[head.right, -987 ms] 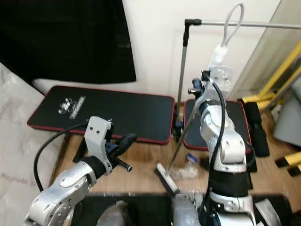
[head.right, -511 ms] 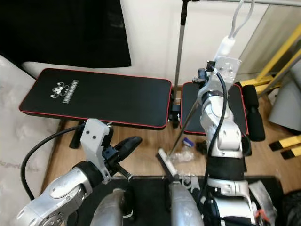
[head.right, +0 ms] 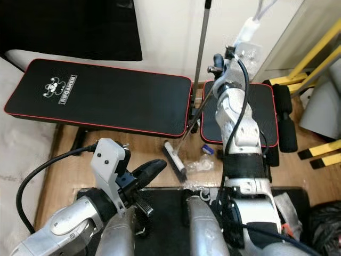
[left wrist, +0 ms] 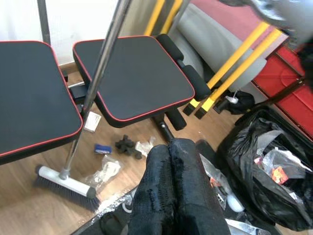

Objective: Sweep floor

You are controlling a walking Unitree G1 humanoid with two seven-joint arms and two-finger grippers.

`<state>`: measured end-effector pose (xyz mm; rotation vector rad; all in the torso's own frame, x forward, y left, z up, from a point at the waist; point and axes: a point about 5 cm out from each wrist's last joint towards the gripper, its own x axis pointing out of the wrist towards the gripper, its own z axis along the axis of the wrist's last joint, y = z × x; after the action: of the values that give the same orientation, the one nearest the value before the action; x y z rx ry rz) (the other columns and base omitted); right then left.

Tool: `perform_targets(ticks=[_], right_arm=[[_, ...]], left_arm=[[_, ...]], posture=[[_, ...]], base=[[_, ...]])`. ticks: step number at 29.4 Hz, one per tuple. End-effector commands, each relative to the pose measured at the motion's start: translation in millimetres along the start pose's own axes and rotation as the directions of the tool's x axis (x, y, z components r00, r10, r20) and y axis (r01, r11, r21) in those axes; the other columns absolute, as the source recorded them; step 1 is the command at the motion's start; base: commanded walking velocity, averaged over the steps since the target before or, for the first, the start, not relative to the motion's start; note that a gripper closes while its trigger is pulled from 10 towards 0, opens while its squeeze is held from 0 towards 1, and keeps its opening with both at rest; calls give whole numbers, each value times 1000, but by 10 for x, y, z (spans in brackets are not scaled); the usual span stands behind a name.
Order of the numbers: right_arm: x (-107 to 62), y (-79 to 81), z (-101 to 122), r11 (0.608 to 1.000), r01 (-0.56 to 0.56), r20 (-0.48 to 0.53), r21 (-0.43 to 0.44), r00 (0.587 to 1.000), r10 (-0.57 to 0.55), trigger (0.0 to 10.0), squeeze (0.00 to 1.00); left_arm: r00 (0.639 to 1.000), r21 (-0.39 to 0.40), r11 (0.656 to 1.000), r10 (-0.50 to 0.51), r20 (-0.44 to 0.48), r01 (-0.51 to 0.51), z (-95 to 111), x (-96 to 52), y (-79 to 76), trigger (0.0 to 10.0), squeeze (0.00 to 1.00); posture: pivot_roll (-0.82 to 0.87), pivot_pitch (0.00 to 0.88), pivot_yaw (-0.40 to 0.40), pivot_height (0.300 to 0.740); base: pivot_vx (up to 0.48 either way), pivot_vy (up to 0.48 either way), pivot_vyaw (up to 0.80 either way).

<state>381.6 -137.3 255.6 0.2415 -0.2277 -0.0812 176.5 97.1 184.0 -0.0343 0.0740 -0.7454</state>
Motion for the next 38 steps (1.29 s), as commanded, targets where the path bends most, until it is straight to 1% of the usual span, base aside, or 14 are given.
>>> perform_targets(ticks=[1, 7, 8, 9, 11, 12, 14, 16, 28, 32, 33, 35, 37, 38], right_arm=[[37, -48, -92, 998, 45, 0, -39, 999, -45, 10000, 0], [81, -75, -122, 996, 75, -1, -40, 997, -75, 10000, 0], [71, -97, -131, 996, 84, -1, -30, 996, -84, 10000, 27], [46, -131, -146, 995, 96, -1, -16, 995, -96, 10000, 392], [40, -143, -153, 995, 99, 1, -13, 995, -99, 10000, 392], [20, -172, -169, 995, 102, -2, 0, 995, -102, 10000, 659], [16, -191, -185, 994, 106, -1, 9, 994, -106, 10000, 659], [-18, -273, -216, 991, 126, -2, 32, 992, -126, 10000, 690], [-117, -441, -214, 986, 151, 9, 63, 988, -152, 10000, 675], [-261, -556, -263, 988, 151, -11, 34, 988, -151, 10000, 651], [-261, -556, -263, 988, 151, -11, 34, 988, -151, 10000, 651], [-380, -640, -316, 989, 149, -33, 6, 988, -148, 10000, 643], [-380, -640, -316, 989, 149, -33, 6, 988, -148, 10000, 643], [-447, -690, -339, 988, 151, -46, -2, 987, -151, 10000, 643]], left_arm=[[999, -34, 999, -28, -26, 27, -30, -24, -83, 10000, 0], [999, -39, 999, -30, -26, 29, -15, -40, -112, 10000, 0], [999, -40, 999, -31, -26, 30, -14, -43, -114, 10000, 0], [999, -43, 999, -31, -27, 30, -13, -47, -115, 10000, 0], [999, -44, 999, -31, -28, 30, -12, -48, -116, 10000, 0], [999, -45, 999, -32, -28, 30, -11, -49, -114, 10000, 0], [999, -46, 998, -31, -30, 30, -8, -49, -113, 10000, 0], [999, -47, 998, -32, -34, 30, -8, -45, -100, 10000, 0], [999, -44, 999, -32, -41, 30, -24, -19, -54, 10000, 0], [999, -41, 999, -31, -45, 29, -39, 8, -20, 10000, 0], [999, -41, 999, -31, -45, 29, -39, 8, -20, 10000, 0], [999, -40, 999, -30, -45, 28, -47, 17, -3, 10000, 0], [999, -40, 999, -30, -45, 28, -47, 17, -3, 10000, 0], [999, -39, 999, -28, -45, 27, -50, 22, 7, 10000, 0]], posture=[[-58, 476, -157, 740], [-54, 484, -160, 740], [-53, 485, -160, 740], [-57, 486, -159, 740], [-57, 486, -159, 740], [-58, 488, -156, 740], [-59, 487, -156, 740], [-60, 482, -148, 740], [-66, 461, -135, 740], [-62, 446, -131, 740], [-62, 446, -131, 740], [-65, 441, -131, 740], [-65, 441, -131, 740], [-72, 437, -132, 740]], base=[[0, 0, 0], [0, 0, 0], [0, 0, 0], [0, 0, 0], [0, 0, 0], [0, 0, 0], [0, 0, 0], [0, 0, 0], [0, 0, 0], [0, 0, 0], [0, 0, 0], [0, 0, 0], [0, 0, 0], [0, 0, 0]])
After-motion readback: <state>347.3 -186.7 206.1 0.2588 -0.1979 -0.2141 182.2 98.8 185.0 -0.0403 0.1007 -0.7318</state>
